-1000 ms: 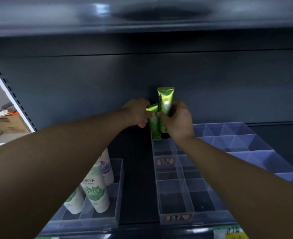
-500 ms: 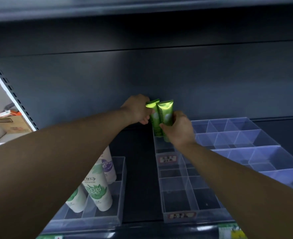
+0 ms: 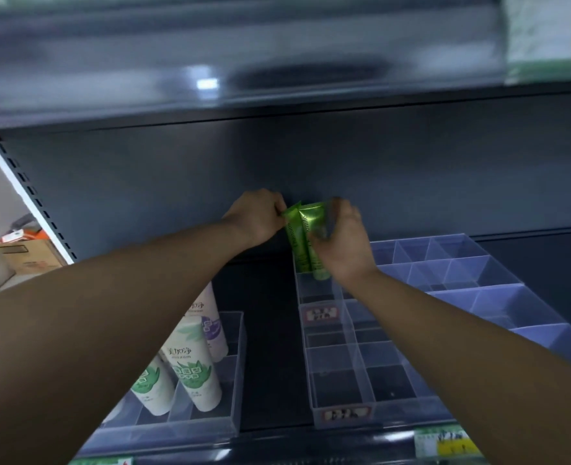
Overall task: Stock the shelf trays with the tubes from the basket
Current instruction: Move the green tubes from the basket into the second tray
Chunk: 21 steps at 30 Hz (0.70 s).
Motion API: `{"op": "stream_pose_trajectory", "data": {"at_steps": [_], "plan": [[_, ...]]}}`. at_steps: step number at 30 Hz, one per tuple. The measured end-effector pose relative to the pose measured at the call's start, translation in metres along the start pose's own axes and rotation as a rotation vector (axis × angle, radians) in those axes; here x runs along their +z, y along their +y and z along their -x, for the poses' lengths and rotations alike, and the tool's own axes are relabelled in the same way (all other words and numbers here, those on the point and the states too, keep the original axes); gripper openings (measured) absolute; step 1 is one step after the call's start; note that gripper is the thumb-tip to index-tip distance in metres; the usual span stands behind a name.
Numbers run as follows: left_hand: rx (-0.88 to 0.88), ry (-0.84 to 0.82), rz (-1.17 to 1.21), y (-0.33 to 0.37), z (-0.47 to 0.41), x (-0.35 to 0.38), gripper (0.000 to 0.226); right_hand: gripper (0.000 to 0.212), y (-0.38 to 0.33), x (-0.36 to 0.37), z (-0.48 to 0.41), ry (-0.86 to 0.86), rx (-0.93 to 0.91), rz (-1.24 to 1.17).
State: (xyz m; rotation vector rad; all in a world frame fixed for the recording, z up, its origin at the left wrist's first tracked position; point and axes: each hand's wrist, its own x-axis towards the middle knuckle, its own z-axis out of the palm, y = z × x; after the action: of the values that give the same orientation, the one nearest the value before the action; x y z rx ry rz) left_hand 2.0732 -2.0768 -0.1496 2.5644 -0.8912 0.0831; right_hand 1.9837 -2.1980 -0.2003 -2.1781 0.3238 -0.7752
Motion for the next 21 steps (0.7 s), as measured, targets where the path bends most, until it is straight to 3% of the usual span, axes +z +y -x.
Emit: {"op": "stream_pose_trajectory", "data": {"at_steps": [12, 21], "plan": [[0.131, -0.081, -0.381, 0.021, 0.065, -0.028, 0.063, 0.08, -0.043, -0.031, 0.04, -0.235, -0.153, 0.527], [0.164, 0.002, -0.6, 0.036, 0.145, -0.041, 0.08, 0.088, -0.075, -0.059, 0.093, -0.325, -0.168, 0.621]]}}
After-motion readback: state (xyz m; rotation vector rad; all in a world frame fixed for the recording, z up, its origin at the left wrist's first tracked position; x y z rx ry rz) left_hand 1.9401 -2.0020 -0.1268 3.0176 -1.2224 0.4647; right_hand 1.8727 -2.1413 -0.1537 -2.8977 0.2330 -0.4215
